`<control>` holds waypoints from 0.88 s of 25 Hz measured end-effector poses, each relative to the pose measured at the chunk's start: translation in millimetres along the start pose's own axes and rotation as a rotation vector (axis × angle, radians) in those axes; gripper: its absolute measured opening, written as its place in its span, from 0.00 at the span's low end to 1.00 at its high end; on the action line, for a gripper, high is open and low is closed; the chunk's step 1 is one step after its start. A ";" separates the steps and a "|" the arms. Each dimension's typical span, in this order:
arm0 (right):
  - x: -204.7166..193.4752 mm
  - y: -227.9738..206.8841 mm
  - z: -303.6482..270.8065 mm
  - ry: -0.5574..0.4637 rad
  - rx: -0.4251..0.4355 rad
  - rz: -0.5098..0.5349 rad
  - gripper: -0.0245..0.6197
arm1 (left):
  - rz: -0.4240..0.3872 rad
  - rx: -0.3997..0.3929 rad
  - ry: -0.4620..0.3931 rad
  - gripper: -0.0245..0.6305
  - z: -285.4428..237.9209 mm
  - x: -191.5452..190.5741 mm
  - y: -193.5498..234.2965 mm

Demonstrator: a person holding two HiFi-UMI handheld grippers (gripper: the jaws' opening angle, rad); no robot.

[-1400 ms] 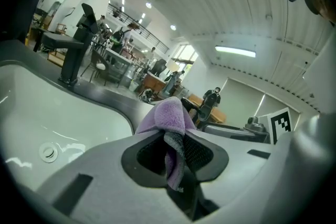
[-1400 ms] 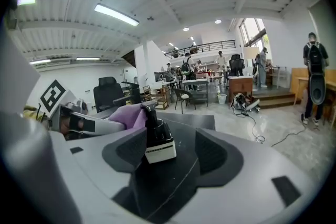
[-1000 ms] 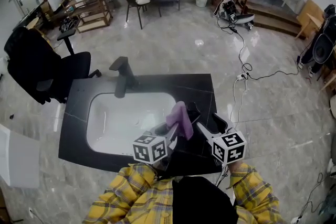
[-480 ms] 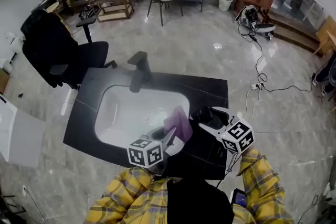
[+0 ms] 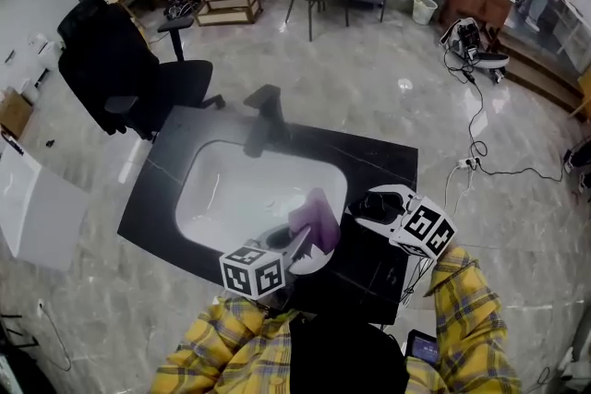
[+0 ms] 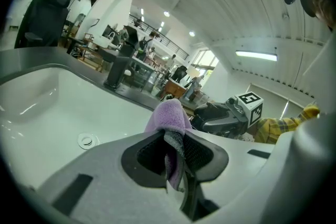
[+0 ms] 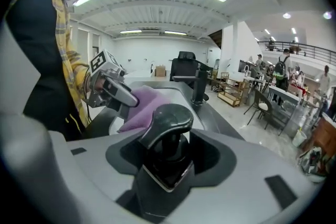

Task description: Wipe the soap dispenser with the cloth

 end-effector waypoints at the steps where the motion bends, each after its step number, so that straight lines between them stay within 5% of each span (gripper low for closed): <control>1: -0.2 -2.2 0.3 0.002 0.007 -0.011 0.38 | 0.000 0.001 0.000 0.14 -1.0 0.0 -1.2; 4: 1.4 -4.7 -0.5 0.023 -0.036 -0.043 0.37 | 0.000 0.004 0.001 0.14 -3.1 0.8 -3.3; 7: 1.3 -5.4 -2.5 0.034 -0.166 -0.067 0.37 | -0.003 0.003 0.006 0.14 -4.4 1.5 -4.2; 13: -6.9 -11.0 -2.0 -0.017 -0.415 -0.272 0.37 | -0.013 -0.014 0.019 0.14 -10.1 4.1 -6.2; 22: -12.0 -6.0 -6.4 -0.078 -0.607 -0.441 0.37 | -0.020 -0.037 0.029 0.14 -14.8 3.9 -9.9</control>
Point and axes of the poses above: the fingertips, and each gripper's own axes: z backward along the fingers, y to its left, x out of its top, the point moved 10 cm from there along z, backward along the fingers, and after that the axes turned 2 degrees about -y, right-handed, at the moved point
